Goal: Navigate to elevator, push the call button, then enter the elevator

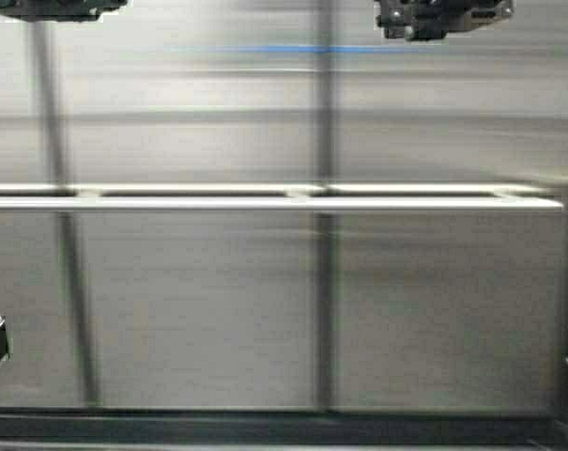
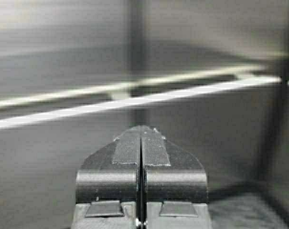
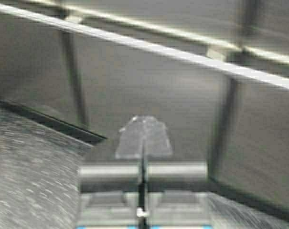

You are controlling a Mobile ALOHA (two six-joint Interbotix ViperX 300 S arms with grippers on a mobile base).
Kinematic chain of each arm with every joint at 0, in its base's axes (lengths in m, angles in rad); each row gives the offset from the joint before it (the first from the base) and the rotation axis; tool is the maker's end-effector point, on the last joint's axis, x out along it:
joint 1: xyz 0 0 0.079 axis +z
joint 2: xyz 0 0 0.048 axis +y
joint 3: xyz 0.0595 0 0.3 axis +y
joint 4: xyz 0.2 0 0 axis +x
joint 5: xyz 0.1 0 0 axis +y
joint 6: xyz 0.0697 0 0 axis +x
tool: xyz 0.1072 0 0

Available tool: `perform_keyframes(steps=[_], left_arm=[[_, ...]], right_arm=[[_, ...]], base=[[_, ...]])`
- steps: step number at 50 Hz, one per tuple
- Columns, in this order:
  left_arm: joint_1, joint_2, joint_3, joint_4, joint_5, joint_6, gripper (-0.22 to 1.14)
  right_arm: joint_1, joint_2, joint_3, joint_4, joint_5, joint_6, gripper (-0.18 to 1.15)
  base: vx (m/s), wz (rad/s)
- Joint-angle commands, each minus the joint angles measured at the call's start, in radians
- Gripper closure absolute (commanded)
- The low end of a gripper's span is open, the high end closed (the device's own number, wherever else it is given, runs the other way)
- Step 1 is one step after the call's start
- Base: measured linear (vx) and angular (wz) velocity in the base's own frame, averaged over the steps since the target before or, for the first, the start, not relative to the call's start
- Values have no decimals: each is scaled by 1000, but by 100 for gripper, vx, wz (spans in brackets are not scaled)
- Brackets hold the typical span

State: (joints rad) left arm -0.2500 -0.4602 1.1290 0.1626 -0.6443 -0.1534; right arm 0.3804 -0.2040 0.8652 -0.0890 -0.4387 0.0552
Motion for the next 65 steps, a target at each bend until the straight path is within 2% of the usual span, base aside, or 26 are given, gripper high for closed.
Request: perform_keyframes(steps=[1, 29, 40, 65], left_arm=[[-3, 5, -15, 0, -6, 2, 89], [-3, 12, -41, 5, -9, 5, 89], [-3, 12, -37, 5, -8, -8, 89], [-2, 17, -38, 0, -8, -15, 89]], right_arm=[[2, -11, -18, 0, -6, -2, 91], [6, -14, -21, 0, -6, -3, 91], [6, -14, 26, 0, -6, -3, 91], [6, -12, 3, 0, -6, -3, 91]], base=[[31, 42], [29, 38], [29, 47], [25, 46]])
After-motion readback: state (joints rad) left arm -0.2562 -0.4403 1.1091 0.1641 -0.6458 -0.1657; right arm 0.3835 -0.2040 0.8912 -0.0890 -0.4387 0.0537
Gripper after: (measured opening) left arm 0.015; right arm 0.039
